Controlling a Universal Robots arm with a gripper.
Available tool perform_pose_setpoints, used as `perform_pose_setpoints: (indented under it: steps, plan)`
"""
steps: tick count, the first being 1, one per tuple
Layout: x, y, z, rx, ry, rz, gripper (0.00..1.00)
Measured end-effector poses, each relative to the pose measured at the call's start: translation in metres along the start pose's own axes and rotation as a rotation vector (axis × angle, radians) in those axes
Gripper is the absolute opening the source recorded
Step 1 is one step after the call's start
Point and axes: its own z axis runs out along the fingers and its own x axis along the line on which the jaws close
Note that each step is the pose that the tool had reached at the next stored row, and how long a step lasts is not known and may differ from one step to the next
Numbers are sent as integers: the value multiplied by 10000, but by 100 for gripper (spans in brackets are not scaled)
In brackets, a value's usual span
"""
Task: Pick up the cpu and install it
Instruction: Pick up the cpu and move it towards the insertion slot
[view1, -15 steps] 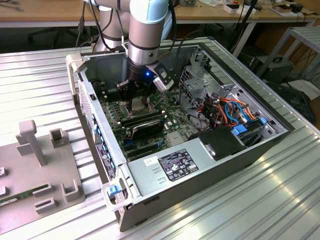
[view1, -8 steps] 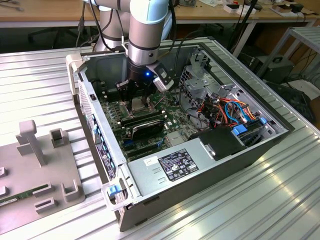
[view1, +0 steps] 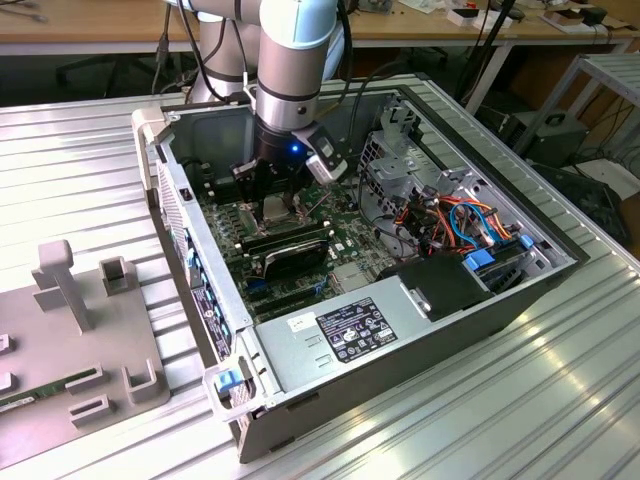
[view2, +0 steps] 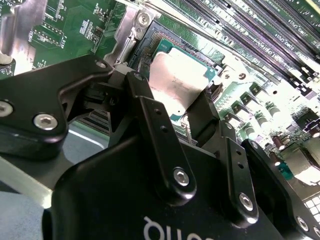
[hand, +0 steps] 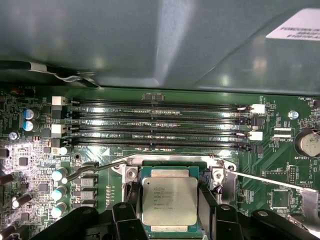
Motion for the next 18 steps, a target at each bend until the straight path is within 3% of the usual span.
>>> perform_pose_setpoints:
  steps: [18]
  plan:
    - [1, -1, 24, -32, 0, 75, 55]
